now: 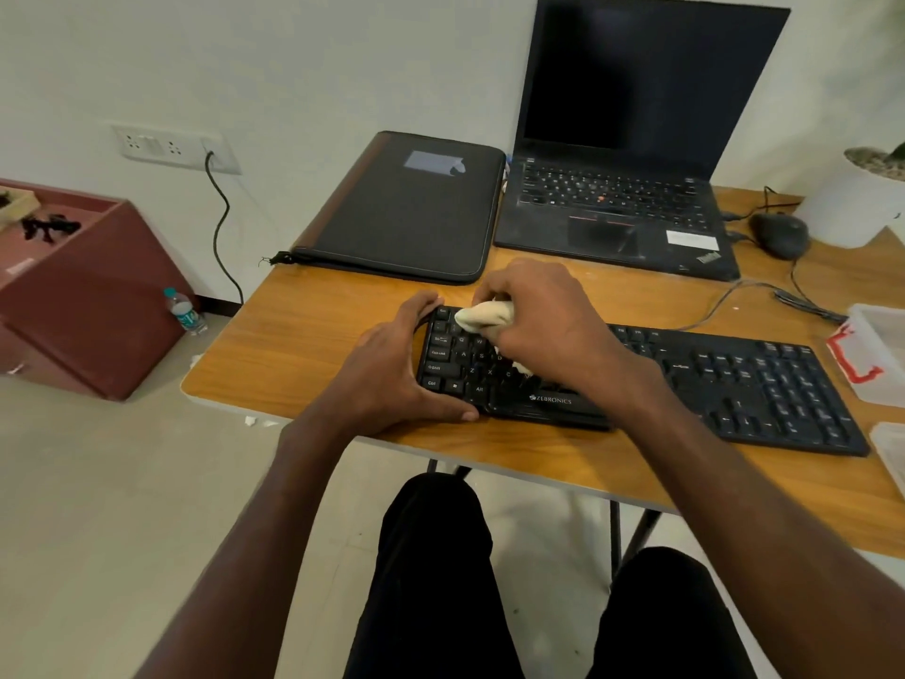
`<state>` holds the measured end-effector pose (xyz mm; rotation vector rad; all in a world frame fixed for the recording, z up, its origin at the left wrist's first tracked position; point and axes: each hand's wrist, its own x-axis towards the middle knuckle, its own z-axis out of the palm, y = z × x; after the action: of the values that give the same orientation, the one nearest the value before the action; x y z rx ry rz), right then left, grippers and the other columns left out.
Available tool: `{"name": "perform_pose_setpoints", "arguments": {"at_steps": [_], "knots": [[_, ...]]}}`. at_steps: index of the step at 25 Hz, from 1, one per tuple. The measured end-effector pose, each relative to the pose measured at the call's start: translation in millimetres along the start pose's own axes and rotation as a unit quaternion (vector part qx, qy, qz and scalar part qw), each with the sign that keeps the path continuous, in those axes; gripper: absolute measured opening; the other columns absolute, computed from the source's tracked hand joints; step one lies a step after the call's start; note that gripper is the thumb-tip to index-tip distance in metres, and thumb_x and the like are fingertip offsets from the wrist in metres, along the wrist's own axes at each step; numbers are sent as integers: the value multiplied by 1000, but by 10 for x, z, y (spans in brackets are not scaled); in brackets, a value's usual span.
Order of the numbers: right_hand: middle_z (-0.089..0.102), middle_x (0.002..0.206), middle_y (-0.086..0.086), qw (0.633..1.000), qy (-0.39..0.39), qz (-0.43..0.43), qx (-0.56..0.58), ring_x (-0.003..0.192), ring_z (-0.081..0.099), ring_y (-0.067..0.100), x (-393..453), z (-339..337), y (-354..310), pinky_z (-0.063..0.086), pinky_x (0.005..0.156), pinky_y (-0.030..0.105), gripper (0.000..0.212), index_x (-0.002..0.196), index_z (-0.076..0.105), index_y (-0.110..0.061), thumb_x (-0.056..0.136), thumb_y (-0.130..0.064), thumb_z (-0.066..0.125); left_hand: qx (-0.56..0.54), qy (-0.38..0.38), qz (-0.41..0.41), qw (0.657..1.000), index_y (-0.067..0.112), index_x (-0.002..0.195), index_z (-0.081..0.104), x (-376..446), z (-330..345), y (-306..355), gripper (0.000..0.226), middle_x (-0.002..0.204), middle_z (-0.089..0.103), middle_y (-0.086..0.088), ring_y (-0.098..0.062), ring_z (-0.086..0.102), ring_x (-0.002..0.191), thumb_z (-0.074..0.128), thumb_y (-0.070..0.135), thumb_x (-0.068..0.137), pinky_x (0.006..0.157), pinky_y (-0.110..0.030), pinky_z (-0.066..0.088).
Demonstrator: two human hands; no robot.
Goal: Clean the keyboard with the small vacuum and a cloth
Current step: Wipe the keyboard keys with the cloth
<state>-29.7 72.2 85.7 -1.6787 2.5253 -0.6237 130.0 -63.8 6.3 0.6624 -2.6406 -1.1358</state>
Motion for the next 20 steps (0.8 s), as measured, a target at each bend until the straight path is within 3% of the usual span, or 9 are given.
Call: {"name": "perform_pose_setpoints", "arguments": {"at_steps": [3, 6, 10, 12, 17, 20], "knots": [[65, 102, -7, 997, -49, -43, 43, 96, 59, 13, 43, -15, -70, 54, 76, 33, 28, 104, 79, -31, 82, -13, 81, 11, 1, -2, 1000, 43, 160, 17, -2, -6, 9, 144, 156, 48, 8, -22, 49, 140, 89, 83, 42, 117, -53, 44], [61, 96, -11, 988, -126, -86, -13, 87, 56, 9, 25, 70, -201, 40, 63, 21, 25, 108, 79, -27, 85, -15, 76, 13, 1, 5, 1000, 39, 161, 15, -19, -16, 37, 145, 157, 46, 8, -21, 48, 141, 89, 80, 44, 119, -52, 42], [61, 81, -8, 983, -166, -24, -74, 72, 55, 6, 191, -28, -221, 37, 53, 22, 22, 105, 74, -20, 84, -24, 78, 6, 4, 8, 1000, 39, 159, 18, -8, -22, 37, 144, 154, 49, 8, -20, 51, 137, 89, 81, 41, 117, -52, 44], [67, 85, -4, 985, -160, -28, -64, 77, 62, 10, 262, 19, -272, 40, 54, 23, 24, 103, 74, -20, 83, -32, 82, 5, 4, 13, 1000, 36, 159, 19, -14, -16, 42, 142, 152, 50, 9, -19, 52, 137, 89, 80, 43, 117, -53, 44], [73, 91, -5, 999, -44, -12, 27, 87, 66, 12, 224, 233, -329, 41, 60, 19, 22, 102, 80, -24, 81, -29, 85, -8, 13, 19, 1000, 37, 157, 21, -14, -16, 19, 136, 150, 53, 12, -17, 53, 136, 91, 76, 46, 115, -54, 45], [71, 94, -3, 994, -110, 8, 13, 93, 62, 15, 218, 205, -323, 45, 64, 25, 31, 106, 77, -24, 78, -32, 88, 6, 12, 14, 1000, 35, 159, 19, -22, -13, 37, 139, 149, 50, 11, -18, 50, 135, 98, 68, 48, 116, -51, 45]]}}
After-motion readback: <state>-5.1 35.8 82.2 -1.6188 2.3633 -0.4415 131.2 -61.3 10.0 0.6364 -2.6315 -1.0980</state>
